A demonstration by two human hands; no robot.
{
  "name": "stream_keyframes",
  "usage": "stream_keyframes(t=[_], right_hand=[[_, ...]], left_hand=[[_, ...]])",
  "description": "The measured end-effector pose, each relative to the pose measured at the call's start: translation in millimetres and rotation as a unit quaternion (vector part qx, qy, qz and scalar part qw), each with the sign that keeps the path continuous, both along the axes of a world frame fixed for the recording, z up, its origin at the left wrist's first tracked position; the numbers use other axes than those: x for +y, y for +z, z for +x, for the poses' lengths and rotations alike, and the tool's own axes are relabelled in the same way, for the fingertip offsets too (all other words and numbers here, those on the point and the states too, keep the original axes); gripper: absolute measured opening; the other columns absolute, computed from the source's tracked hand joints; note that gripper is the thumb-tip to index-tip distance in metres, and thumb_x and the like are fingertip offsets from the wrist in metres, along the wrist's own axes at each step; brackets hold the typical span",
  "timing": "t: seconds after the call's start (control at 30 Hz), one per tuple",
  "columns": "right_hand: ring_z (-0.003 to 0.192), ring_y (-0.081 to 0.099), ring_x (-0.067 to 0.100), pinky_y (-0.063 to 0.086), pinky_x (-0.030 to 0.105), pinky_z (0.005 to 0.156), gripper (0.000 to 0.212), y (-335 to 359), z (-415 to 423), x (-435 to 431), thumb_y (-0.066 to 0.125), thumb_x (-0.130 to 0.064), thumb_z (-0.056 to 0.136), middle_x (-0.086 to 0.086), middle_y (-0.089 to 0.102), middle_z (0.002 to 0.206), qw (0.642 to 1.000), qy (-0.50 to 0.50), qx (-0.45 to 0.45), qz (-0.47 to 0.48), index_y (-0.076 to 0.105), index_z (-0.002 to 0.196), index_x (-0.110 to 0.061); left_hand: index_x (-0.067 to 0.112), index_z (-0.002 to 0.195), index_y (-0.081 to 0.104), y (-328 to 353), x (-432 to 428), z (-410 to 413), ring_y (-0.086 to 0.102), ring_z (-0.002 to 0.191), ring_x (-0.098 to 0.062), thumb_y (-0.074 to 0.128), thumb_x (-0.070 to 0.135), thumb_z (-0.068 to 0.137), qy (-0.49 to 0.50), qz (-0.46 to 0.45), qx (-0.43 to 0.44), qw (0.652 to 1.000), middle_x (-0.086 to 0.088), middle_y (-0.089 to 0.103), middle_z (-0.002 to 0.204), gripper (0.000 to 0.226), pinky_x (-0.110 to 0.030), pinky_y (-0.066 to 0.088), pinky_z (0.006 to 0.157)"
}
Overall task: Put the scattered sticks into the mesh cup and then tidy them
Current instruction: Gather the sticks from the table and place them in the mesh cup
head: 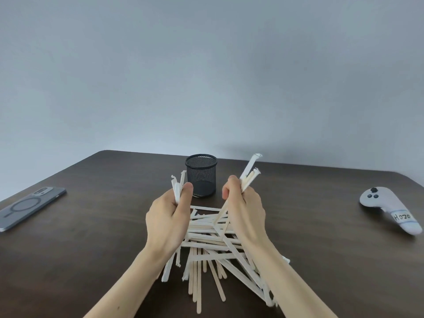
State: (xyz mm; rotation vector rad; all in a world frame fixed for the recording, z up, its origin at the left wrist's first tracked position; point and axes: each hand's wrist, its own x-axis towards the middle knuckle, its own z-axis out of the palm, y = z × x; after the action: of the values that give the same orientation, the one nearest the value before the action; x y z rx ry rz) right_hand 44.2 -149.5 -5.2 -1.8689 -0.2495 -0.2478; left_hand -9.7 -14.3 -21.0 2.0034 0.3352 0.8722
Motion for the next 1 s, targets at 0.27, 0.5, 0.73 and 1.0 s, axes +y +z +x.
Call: stream_keyframes(t=[0.27,0.5,0.73,1.0], right_hand=[[0.066,0.059,0.025,0.047,0.041,0.076,0.052,55.7,36.8,5.4,0.032,-0.046,0.102,-0.004,0.054,0.058,0.999,-0.006,-0.051,-0.003,0.051,0.060,-0.023],[0.062,0.061,0.017,0.047,0.035,0.073,0.056,88.5,94.5,38.1,0.038,-0.054,0.100,-0.006,0.060,0.060,0.996,0.011,-0.086,-0.034,0.059,0.061,-0.019],[0.070,0.067,0.019,0.043,0.031,0.071,0.061,71.4,130.3,65.3,0.042,-0.059,0.098,-0.006,0.067,0.063,0.994,-0.005,-0.077,-0.074,0.071,0.066,-0.017],[0.081,0.069,0.021,0.048,0.032,0.075,0.068,52.7,140.9,69.2,0.038,-0.070,0.090,-0.003,0.075,0.076,0.978,0.021,-0.057,-0.198,0.077,0.084,-0.015]], left_hand=[[0.003,0.066,0.044,60.3,18.3,20.7,0.040,0.054,-0.021,0.035,0.046,0.103,0.029,0.019,0.006,0.999,0.001,0.044,0.052,0.058,-0.035,0.038,0.061],[-0.002,0.066,0.051,111.1,36.2,89.4,0.037,0.049,-0.023,0.040,0.036,0.106,-0.042,0.003,-0.050,0.998,-0.012,0.045,0.060,0.056,-0.033,0.037,0.054],[-0.014,0.075,0.057,108.7,55.6,134.8,0.056,0.048,-0.030,0.045,0.043,0.104,-0.023,0.015,-0.027,0.999,-0.022,0.056,0.059,0.066,-0.050,0.057,0.061],[-0.010,0.074,0.060,78.2,60.5,143.1,0.051,0.058,-0.020,0.053,0.044,0.101,-0.031,0.061,0.055,0.996,-0.016,0.068,0.064,0.062,-0.034,0.041,0.056]])
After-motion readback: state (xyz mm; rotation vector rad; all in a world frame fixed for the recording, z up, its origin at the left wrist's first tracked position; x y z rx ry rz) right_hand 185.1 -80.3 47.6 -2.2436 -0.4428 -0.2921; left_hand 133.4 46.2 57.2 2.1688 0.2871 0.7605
